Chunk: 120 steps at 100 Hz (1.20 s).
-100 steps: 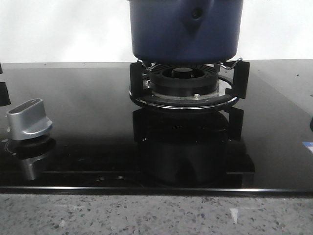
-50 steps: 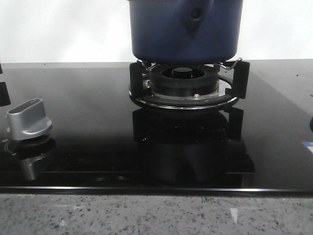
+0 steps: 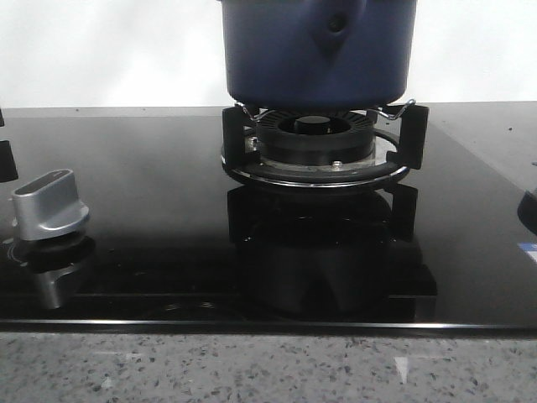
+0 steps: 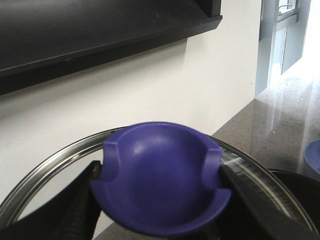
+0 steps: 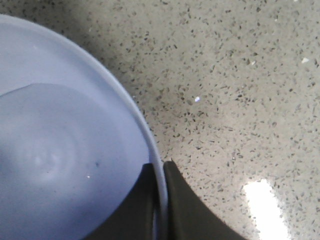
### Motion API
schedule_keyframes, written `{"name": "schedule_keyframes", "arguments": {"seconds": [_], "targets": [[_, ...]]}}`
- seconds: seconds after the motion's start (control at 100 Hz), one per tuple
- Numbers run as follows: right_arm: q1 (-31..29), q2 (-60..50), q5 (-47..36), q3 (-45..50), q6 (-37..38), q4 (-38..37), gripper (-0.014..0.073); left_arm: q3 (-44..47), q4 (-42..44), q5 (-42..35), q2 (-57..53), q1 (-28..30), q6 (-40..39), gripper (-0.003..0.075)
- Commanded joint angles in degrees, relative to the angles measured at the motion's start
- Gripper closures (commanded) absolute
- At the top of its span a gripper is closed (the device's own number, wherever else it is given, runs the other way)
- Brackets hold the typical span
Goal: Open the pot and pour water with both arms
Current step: 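Lift the bowl with the right gripper and carry it toward the pot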
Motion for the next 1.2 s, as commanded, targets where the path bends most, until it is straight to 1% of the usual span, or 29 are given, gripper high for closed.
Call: {"name": "schedule_keyframes", "arguments": {"seconds": [0.0,0.16,0.33,0.52,0.69,0.96,1.09,1.19], "targets": [[-0.45,-1.68,0.76,-2.70,-0.41,0.37,0.0667,-2.21,-5.04,0.00,-3.17,0.11,-0.53,0.0531],[-0.45,-1.68,4.67,-7.44,-0.41,2.60,0.0652,-2.21,-5.04,0.00,-3.17,0.11,-0.53,0.0531],[0.39,-1.68,8.84,-14.63,-0.41,4.36,0.0649,-2.21,-5.04,0.00,-3.17,0.11,-0.53,0.0531],[4.51,-1.68,11.24,-22.16,-0.41,4.38,0.0649,-2.21,-5.04,0.00,-3.17,0.11,-0.53,0.0531],[10.00,-0.93,11.53,-28.74,-0.41,5.52,0.0649,-2.21,-5.04,-0.25,-3.17,0.11,-0.53,0.0531],[19.05,3.15,7.85,-38.11,-0.41,7.24,0.0649,-2.21,-5.04,-2.25,-3.17,0.11,-0.53,0.0531],[22.59,5.40,4.50,-40.29,-0.41,7.70,0.0649,-2.21,-5.04,-3.30,-3.17,0.11,-0.53,0.0531],[24.84,6.43,0.42,-40.58,-0.41,8.06,0.0649,-2.21,-5.04,-4.31,-3.17,0.11,-0.53,0.0531]]}}
